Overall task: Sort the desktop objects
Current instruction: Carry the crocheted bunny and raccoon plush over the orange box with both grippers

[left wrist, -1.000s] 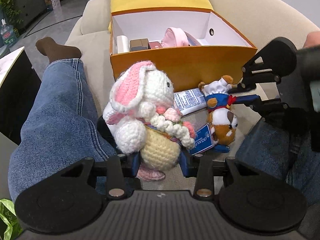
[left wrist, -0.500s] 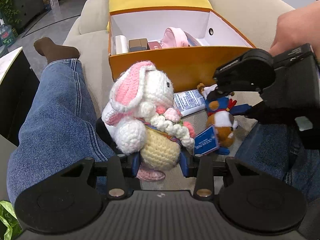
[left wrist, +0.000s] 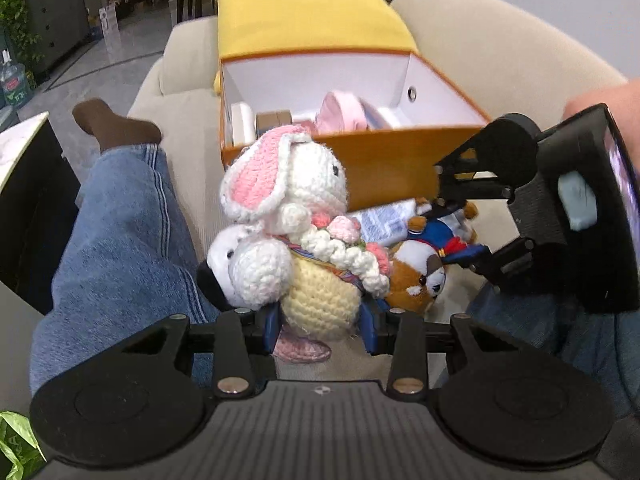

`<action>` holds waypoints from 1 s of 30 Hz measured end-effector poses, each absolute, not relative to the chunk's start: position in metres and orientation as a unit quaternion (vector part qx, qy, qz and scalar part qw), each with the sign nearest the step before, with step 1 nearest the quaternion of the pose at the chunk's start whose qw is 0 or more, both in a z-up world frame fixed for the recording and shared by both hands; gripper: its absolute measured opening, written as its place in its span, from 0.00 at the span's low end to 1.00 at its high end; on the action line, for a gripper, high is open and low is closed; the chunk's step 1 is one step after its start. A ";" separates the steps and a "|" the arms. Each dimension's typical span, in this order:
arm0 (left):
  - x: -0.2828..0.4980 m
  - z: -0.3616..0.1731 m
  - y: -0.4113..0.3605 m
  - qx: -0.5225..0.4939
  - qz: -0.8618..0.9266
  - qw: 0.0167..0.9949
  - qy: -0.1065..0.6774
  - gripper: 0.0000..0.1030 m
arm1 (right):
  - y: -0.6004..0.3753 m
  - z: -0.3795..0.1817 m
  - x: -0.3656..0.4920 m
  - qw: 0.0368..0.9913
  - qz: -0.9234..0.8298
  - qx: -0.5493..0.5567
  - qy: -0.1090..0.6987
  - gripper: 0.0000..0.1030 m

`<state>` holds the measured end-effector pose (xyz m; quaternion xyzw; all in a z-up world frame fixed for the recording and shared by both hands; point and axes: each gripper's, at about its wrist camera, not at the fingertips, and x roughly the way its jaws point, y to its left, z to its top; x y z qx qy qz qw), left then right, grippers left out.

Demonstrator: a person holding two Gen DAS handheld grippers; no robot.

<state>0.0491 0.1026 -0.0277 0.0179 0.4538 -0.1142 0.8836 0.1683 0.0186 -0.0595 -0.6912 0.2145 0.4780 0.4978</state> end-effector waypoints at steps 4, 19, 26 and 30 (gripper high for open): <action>0.050 -0.011 0.107 0.003 -0.122 0.891 0.436 0.43 | 0.007 -0.028 0.176 0.578 0.453 -0.618 0.281 0.36; 0.123 0.057 0.089 -0.069 -0.221 0.903 0.362 0.43 | -0.097 0.098 0.270 0.837 0.243 -0.135 0.472 0.35; 0.199 0.034 0.052 -0.132 -0.268 0.873 0.385 0.43 | -0.153 0.088 0.316 0.853 0.159 0.068 0.493 0.35; 0.238 0.005 0.033 -0.140 -0.270 0.849 0.433 0.43 | -0.160 0.067 0.341 0.841 0.137 0.122 0.509 0.35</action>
